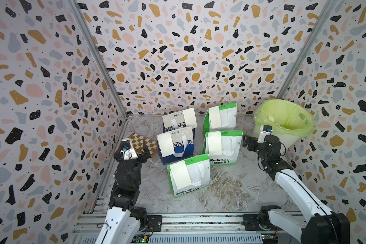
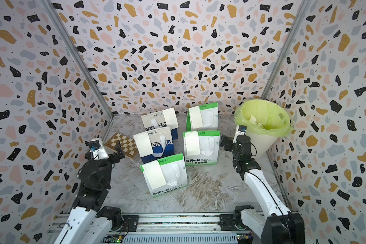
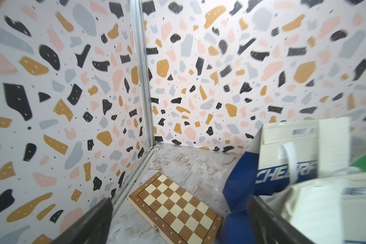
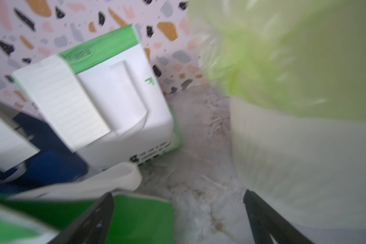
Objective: Shred takeout receipts and throw away
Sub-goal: Move the trash bin to the center of the board.
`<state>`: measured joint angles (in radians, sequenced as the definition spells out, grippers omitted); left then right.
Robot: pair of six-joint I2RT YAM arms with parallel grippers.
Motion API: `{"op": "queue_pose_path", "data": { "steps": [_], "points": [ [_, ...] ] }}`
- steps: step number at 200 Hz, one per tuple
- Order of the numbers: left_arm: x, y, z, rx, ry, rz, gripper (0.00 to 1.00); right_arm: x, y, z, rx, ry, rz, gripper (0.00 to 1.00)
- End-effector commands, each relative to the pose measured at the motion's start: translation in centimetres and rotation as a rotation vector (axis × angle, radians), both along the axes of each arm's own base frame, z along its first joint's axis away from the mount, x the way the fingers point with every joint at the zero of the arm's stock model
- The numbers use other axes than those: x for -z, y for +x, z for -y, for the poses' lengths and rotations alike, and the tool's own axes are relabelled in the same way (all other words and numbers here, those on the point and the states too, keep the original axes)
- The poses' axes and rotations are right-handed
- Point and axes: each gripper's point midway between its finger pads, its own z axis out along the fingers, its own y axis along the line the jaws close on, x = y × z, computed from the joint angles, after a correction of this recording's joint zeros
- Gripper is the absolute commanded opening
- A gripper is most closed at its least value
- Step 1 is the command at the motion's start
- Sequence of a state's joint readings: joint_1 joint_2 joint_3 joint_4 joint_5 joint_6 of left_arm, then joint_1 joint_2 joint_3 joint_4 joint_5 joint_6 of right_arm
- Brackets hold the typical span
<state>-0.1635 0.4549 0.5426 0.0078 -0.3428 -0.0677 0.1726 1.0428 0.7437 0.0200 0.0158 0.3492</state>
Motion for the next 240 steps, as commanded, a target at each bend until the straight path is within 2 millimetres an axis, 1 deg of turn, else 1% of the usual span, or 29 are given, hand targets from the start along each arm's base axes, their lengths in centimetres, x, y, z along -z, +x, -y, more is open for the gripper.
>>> {"op": "queue_pose_path", "data": {
  "steps": [1,15,16,19,21,23,29,35,36,41,43,44,55,56,59,60,68,76,85,102,119,130,159,182,205,240],
  "points": [
    [3.9,-2.8,2.7,0.185,0.009,-0.223,1.00,-4.8,-2.0,-4.5,-0.182,0.056,-0.065,0.96],
    [2.4,-3.9,4.1,0.276,0.001,-0.214,1.00,-7.8,-1.5,-5.4,-0.200,0.038,-0.105,0.95],
    [2.3,-4.0,4.2,0.283,0.000,-0.214,1.00,-8.3,-1.4,-5.5,-0.203,0.038,-0.100,0.95],
    [2.0,-4.2,4.5,0.303,-0.001,-0.212,1.00,-8.8,-1.3,-5.6,-0.207,0.032,-0.112,0.94],
    [1.8,-4.2,4.7,0.316,-0.002,-0.214,1.00,-9.6,-1.1,-5.7,-0.209,0.029,-0.108,0.94],
    [1.5,-4.4,4.9,0.326,-0.004,-0.214,1.00,-9.8,-1.0,-5.7,-0.206,0.026,-0.118,0.94],
    [1.0,-4.5,5.4,0.356,-0.005,-0.225,1.00,-11.6,-0.5,-5.5,-0.189,0.016,-0.120,0.94],
    [0.6,-4.6,5.9,0.390,0.004,-0.239,1.00,-12.8,0.0,-5.0,-0.155,0.001,-0.136,0.94],
    [0.5,-4.6,6.0,0.396,0.004,-0.241,1.00,-13.3,0.1,-4.8,-0.148,-0.001,-0.130,0.94],
    [0.1,-4.7,6.5,0.422,0.008,-0.258,1.00,-14.5,0.5,-4.3,-0.117,-0.014,-0.133,0.94],
    [-0.1,-4.7,6.6,0.432,0.010,-0.264,1.00,-14.7,0.6,-4.1,-0.105,-0.022,-0.142,0.94],
    [-0.1,-4.7,6.7,0.437,0.011,-0.268,1.00,-15.2,0.6,-4.0,-0.098,-0.024,-0.135,0.94],
    [-0.6,-4.6,7.4,0.479,0.027,-0.319,1.00,-17.3,1.5,-2.5,-0.023,-0.060,-0.153,0.94],
    [-0.5,-4.6,7.4,0.482,0.027,-0.326,1.00,-17.7,1.5,-2.4,-0.018,-0.061,-0.148,0.94],
    [-0.7,-4.6,7.6,0.491,0.031,-0.335,1.00,-18.0,1.8,-1.9,0.002,-0.069,-0.156,0.94],
    [-0.8,-4.5,7.6,0.492,0.032,-0.339,1.00,-18.4,1.8,-1.8,0.008,-0.070,-0.151,0.94],
    [-1.2,-4.6,7.9,0.505,0.039,-0.347,1.00,-19.3,2.5,-0.7,0.050,-0.085,-0.164,0.94],
    [-1.8,-4.6,8.1,0.519,0.043,-0.327,1.00,-19.6,3.2,0.6,0.086,-0.090,-0.188,0.94],
    [-2.6,-4.9,8.6,0.544,0.039,-0.296,1.00,-19.5,3.8,2.1,0.117,-0.091,-0.221,0.93],
    [-3.3,-5.2,9.2,0.585,0.036,-0.273,1.00,-18.0,4.9,4.5,0.172,-0.112,-0.304,0.91],
    [-3.1,-5.2,9.8,0.622,0.042,-0.293,1.00,-16.0,5.5,5.8,0.200,-0.136,-0.372,0.90],
    [-2.8,-5.3,10.4,0.658,0.057,-0.313,1.00,-15.2,5.6,6.3,0.221,-0.159,-0.391,0.88],
    [-2.5,-5.1,11.5,0.718,0.056,-0.361,1.00,-14.5,6.1,6.8,0.237,-0.189,-0.401,0.87],
    [-1.9,-4.8,12.4,0.766,0.032,-0.416,1.00,-13.1,6.6,7.3,0.244,-0.203,-0.438,0.85],
    [-1.4,-4.7,12.9,0.788,0.016,-0.468,1.00,-11.6,7.1,7.5,0.246,-0.220,-0.474,0.81],
    [-1.2,-5.0,13.0,0.798,0.009,-0.486,1.00,-10.6,7.6,7.3,0.229,-0.223,-0.495,0.72]
  ]
}}
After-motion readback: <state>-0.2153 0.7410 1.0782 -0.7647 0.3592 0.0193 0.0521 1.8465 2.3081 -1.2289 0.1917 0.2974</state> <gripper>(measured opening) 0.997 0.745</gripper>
